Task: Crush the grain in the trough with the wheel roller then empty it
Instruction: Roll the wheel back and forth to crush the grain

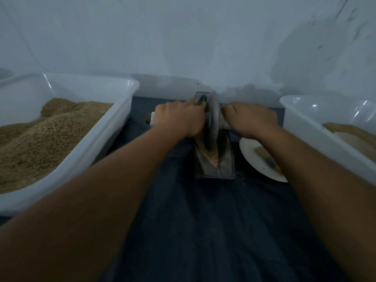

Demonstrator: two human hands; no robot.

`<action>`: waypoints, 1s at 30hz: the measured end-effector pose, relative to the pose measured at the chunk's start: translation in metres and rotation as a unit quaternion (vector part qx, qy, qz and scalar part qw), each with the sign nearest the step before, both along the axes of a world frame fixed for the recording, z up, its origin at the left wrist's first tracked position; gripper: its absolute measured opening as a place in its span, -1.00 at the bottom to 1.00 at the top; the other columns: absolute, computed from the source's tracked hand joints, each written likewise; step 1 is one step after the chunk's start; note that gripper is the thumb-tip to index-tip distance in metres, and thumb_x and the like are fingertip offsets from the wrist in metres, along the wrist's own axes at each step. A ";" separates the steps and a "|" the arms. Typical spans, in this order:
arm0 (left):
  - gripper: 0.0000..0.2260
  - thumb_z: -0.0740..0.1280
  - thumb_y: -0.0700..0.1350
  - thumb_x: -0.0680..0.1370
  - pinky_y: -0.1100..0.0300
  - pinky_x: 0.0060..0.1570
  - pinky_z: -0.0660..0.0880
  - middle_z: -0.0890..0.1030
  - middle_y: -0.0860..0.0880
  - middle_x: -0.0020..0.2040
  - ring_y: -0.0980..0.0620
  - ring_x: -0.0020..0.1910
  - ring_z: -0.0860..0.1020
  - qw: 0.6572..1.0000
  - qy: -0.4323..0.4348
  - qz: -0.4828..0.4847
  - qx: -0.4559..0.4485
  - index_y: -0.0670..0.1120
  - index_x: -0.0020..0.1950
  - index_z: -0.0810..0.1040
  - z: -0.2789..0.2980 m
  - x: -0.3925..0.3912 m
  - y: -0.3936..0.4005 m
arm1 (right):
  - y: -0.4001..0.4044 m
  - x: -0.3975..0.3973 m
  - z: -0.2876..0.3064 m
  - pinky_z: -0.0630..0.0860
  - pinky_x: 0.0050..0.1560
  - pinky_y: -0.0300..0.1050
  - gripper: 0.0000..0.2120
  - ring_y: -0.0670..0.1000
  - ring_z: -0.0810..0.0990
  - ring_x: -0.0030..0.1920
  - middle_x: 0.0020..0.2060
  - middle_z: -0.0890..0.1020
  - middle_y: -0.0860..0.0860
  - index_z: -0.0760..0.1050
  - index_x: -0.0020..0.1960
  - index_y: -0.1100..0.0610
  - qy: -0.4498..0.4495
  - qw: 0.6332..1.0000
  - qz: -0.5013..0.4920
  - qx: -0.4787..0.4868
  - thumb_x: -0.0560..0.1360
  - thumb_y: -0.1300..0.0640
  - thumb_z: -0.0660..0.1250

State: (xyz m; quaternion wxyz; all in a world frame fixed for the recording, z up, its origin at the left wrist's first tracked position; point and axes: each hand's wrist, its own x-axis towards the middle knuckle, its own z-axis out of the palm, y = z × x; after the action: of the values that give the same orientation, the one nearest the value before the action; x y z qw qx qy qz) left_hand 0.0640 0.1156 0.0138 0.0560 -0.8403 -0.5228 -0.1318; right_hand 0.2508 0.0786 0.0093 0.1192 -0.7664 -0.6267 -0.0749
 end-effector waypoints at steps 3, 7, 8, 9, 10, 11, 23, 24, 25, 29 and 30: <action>-0.62 -0.01 0.06 0.62 -0.09 -0.03 0.25 0.50 -0.13 0.32 -0.27 0.22 0.49 1.000 0.003 -0.003 -0.021 -0.03 0.30 0.43 -0.003 -0.003 0.004 | 0.003 -0.001 0.000 0.23 -0.25 -0.06 -0.53 0.07 0.38 -0.18 -0.05 0.55 0.08 0.43 -0.11 -0.07 -0.023 1.000 -0.001 0.008 0.51 -0.27 -0.18; -0.55 -0.05 0.10 0.59 -0.13 0.01 0.26 0.46 -0.16 0.38 -0.28 0.27 0.46 0.999 -0.012 0.011 -0.048 -0.04 0.36 0.38 -0.003 0.000 0.016 | 0.016 0.002 0.000 0.23 -0.27 -0.07 -0.52 0.09 0.38 -0.23 -0.18 0.44 0.03 0.39 -0.19 -0.02 -0.029 0.999 -0.009 0.014 0.52 -0.29 -0.15; -0.54 -0.05 0.11 0.59 -0.14 0.04 0.28 0.46 -0.17 0.39 -0.28 0.28 0.45 0.999 -0.011 0.014 -0.051 -0.04 0.37 0.38 -0.003 0.001 0.018 | 0.020 0.004 -0.001 0.27 -0.23 -0.04 -0.53 0.10 0.39 -0.21 -0.17 0.44 0.03 0.38 -0.19 -0.02 -0.026 1.000 -0.008 0.012 0.52 -0.29 -0.15; -0.53 -0.05 0.11 0.58 -0.16 0.08 0.30 0.44 -0.17 0.40 -0.29 0.29 0.44 0.998 -0.009 0.017 -0.053 -0.04 0.38 0.37 -0.002 0.003 0.022 | 0.024 0.006 -0.001 0.31 -0.18 -0.01 -0.53 0.11 0.40 -0.18 -0.14 0.44 0.04 0.38 -0.17 -0.02 -0.023 1.000 -0.008 0.010 0.51 -0.30 -0.16; -0.53 -0.03 0.10 0.57 -0.18 0.13 0.31 0.43 -0.17 0.42 -0.29 0.31 0.43 0.998 -0.004 0.016 -0.053 -0.05 0.39 0.37 -0.001 0.005 0.025 | 0.028 0.009 -0.001 0.33 -0.14 0.01 -0.52 0.12 0.41 -0.14 -0.11 0.45 0.04 0.39 -0.14 -0.03 -0.020 1.000 -0.008 0.008 0.50 -0.30 -0.17; -0.53 -0.01 0.09 0.57 -0.19 0.17 0.32 0.41 -0.17 0.43 -0.29 0.32 0.42 0.998 0.003 0.014 -0.053 -0.05 0.40 0.36 0.000 0.007 0.029 | 0.033 0.012 -0.002 0.33 -0.11 0.03 -0.51 0.13 0.42 -0.11 -0.08 0.45 0.04 0.40 -0.10 -0.04 -0.020 1.000 -0.006 0.005 0.49 -0.30 -0.19; -0.63 0.11 0.04 0.53 -0.09 0.01 0.31 0.50 -0.16 0.31 -0.28 0.23 0.48 0.999 0.046 0.007 -0.011 -0.05 0.27 0.47 0.015 0.031 0.065 | 0.101 0.043 0.002 0.34 -0.02 0.07 -0.44 0.18 0.48 0.05 0.16 0.54 0.16 0.48 0.12 0.03 -0.039 0.997 0.047 -0.042 0.46 -0.24 -0.14; -0.66 0.12 0.02 0.56 -0.10 0.03 0.32 0.50 -0.16 0.31 -0.28 0.23 0.48 0.998 0.055 0.001 -0.006 -0.05 0.26 0.48 0.015 0.032 0.068 | 0.105 0.045 0.003 0.35 0.00 0.07 -0.40 0.21 0.49 0.09 0.18 0.54 0.18 0.49 0.14 0.03 -0.038 0.997 0.044 -0.045 0.44 -0.25 -0.15; -0.68 0.13 0.01 0.57 -0.10 0.03 0.32 0.50 -0.16 0.31 -0.28 0.23 0.48 0.998 0.059 -0.003 -0.004 -0.04 0.26 0.48 0.016 0.033 0.069 | 0.108 0.045 0.003 0.35 0.01 0.08 -0.38 0.22 0.50 0.12 0.19 0.54 0.19 0.49 0.15 0.03 -0.038 0.997 0.043 -0.047 0.42 -0.26 -0.16; -0.72 0.11 0.04 0.52 -0.08 -0.02 0.28 0.52 -0.16 0.28 -0.28 0.19 0.49 0.999 0.051 0.003 -0.013 0.00 0.16 0.46 0.016 0.033 0.069 | 0.107 0.046 0.003 0.34 -0.02 0.06 -0.39 0.17 0.46 0.01 0.16 0.55 0.18 0.49 0.15 0.03 -0.023 0.998 0.045 -0.048 0.42 -0.25 -0.15; -0.68 0.09 0.06 0.51 -0.08 -0.03 0.28 0.52 -0.17 0.27 -0.27 0.18 0.49 0.999 0.044 0.009 -0.015 -0.01 0.17 0.45 0.015 0.033 0.068 | 0.104 0.046 0.001 0.33 -0.03 0.05 -0.41 0.15 0.44 -0.02 0.15 0.54 0.17 0.49 0.15 0.03 -0.018 0.998 0.044 -0.050 0.43 -0.24 -0.14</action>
State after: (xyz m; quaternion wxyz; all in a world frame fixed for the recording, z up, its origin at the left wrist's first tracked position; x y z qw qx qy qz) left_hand 0.0967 0.1837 0.0286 0.0675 -0.8411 -0.5297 -0.0867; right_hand 0.2967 0.1823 0.0107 0.0724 -0.7419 -0.6646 -0.0515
